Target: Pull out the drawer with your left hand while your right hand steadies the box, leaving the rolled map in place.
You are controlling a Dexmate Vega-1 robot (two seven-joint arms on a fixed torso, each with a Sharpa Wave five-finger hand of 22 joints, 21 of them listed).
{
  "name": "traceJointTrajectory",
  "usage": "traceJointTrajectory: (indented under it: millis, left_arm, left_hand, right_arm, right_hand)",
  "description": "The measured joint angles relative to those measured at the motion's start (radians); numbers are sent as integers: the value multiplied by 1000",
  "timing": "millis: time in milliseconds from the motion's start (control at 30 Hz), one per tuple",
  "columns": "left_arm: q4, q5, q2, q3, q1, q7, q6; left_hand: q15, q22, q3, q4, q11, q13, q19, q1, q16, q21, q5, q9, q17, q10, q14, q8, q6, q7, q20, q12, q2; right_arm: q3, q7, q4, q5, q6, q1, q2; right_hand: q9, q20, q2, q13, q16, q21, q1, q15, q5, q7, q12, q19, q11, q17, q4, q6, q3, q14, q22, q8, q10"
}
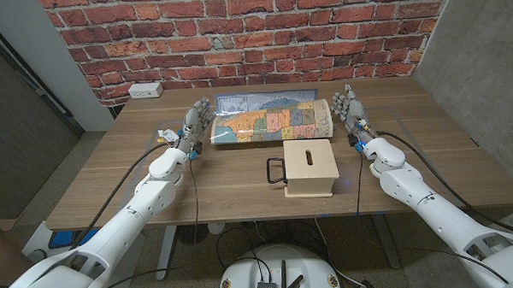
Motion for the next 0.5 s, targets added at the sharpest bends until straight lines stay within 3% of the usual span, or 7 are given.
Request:
traceJointTrajectory:
  millis: [500]
  left_arm:
    - [-77, 6, 41, -22, 49, 39, 10]
  left_hand:
    - [0, 0, 3, -1, 0, 0, 0, 0, 0, 0, 0, 0, 0, 0, 0, 0, 5, -5, 0, 0, 0]
  right_arm:
    - [3, -34, -34, -24, 13, -26, -15]
  right_hand:
    - [0, 0, 0, 0, 0, 0, 0, -5, 0, 0, 0, 0, 0, -3, 0, 0, 0, -5, 0, 0, 0]
